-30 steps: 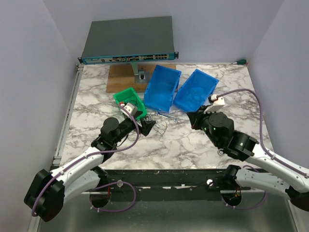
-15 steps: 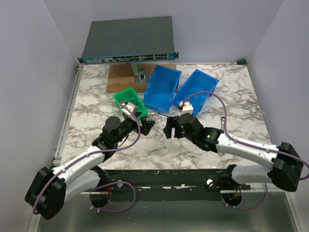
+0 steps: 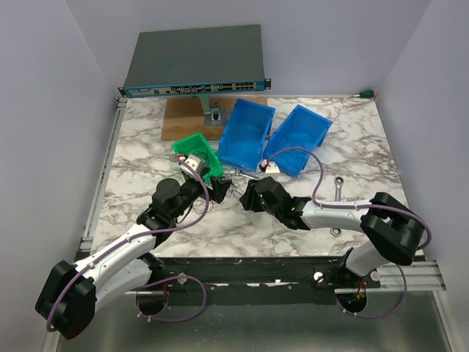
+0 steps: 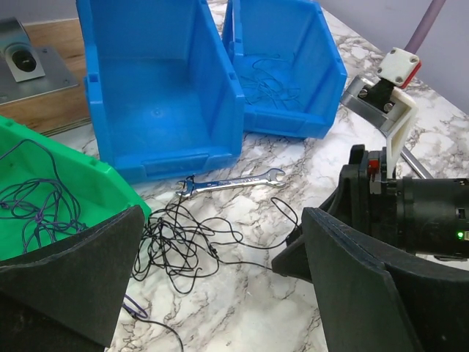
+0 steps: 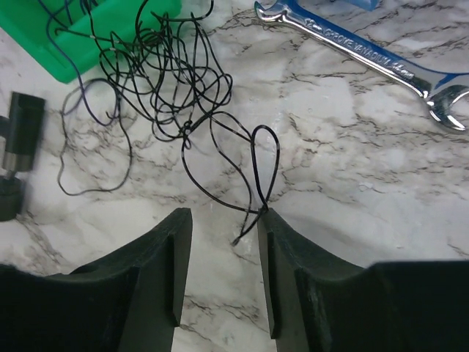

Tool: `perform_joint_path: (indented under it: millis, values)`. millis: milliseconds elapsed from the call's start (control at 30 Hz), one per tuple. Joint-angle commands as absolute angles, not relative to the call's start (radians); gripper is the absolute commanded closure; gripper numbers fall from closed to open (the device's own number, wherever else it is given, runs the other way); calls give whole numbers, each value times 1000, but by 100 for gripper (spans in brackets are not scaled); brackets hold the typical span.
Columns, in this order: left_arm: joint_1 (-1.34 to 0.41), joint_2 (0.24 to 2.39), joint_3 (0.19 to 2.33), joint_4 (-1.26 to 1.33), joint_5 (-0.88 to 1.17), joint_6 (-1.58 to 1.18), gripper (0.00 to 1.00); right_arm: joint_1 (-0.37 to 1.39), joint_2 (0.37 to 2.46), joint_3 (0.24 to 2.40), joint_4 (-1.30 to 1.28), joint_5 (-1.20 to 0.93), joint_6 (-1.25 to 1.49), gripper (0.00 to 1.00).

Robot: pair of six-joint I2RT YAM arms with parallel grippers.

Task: Untangle the cables

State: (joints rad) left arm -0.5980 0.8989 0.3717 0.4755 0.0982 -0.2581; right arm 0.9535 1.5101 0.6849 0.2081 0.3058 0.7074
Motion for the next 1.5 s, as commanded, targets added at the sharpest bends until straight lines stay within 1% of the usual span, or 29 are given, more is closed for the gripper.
perform_joint_path:
  millis: [0, 33, 67, 100, 267, 400, 500, 667, 767, 933, 1167, 1467]
  values:
    - [-601, 888, 372, 476, 77, -258, 8, 946, 1533, 678, 328, 328, 696, 67]
    - [-601, 890, 373, 477, 78, -258, 8, 946, 1518, 675, 329, 324, 677, 86]
    - [-601, 890, 371, 476, 78, -257, 8, 946, 1491, 669, 330, 323, 663, 98]
    - [-601, 892, 373, 474, 78, -258, 8, 945, 1467, 664, 325, 328, 646, 99]
    - [-601, 911, 380, 481, 99, -258, 8, 945, 1307, 674, 209, 336, 586, 99]
    - [-601, 947, 393, 496, 148, -255, 8, 946, 1180, 681, 138, 277, 567, 99]
    - [-601, 948, 391, 501, 127, -264, 8, 947, 1093, 694, 83, 255, 568, 99]
    - [-601, 931, 379, 505, 117, -255, 8, 946, 981, 754, -37, 275, 547, 99]
    - [-601, 938, 383, 512, 133, -257, 8, 946, 922, 771, -62, 294, 530, 99]
    - [-601, 933, 378, 519, 142, -253, 8, 945, 886, 817, -111, 305, 508, 99]
    - [-603, 952, 385, 550, 243, -247, 7, 945, 888, 881, -155, 282, 488, 99]
    - [-625, 1105, 500, 464, 367, -231, 8, 946, 911, 951, -184, 247, 482, 99]
